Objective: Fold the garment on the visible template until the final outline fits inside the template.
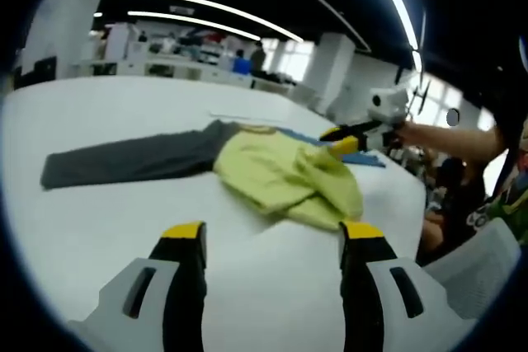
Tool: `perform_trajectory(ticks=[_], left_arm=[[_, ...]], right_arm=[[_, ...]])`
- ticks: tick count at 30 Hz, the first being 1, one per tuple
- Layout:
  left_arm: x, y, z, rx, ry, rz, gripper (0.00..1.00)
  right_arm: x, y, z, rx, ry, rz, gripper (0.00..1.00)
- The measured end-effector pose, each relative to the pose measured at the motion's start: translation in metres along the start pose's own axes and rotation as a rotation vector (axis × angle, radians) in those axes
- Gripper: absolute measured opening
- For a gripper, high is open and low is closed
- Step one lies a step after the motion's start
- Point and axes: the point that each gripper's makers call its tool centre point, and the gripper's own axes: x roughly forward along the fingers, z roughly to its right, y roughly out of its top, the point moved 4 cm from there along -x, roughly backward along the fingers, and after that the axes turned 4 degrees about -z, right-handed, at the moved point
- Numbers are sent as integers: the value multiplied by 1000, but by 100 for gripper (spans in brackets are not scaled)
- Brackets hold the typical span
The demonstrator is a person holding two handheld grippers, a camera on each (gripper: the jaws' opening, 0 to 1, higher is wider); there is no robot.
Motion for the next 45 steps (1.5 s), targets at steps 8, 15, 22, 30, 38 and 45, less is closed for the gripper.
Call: perform_trajectory(ticks=[8,15,22,30,38,45], left_arm=[[0,0,0,2,-2,-2,61],[1,0,1,4,-5,-7,61],[1,-1,2,3,-6,-11,61],[2,1,3,6,-9,-9,61],[4,1,4,6,-12,-11,61],[4,1,3,-1,-9,-10,61]], right_arm=[[-16,-15,-5,95,20,25,42],[-25,-27,-7,225,25,60,43],[-35,-36,0,277,-14,80,40],[-45,-55,32,364,-133,72,26],[-30,-69,46,375,-178,18,18],[-18,-72,36,356,-140,-11,17]])
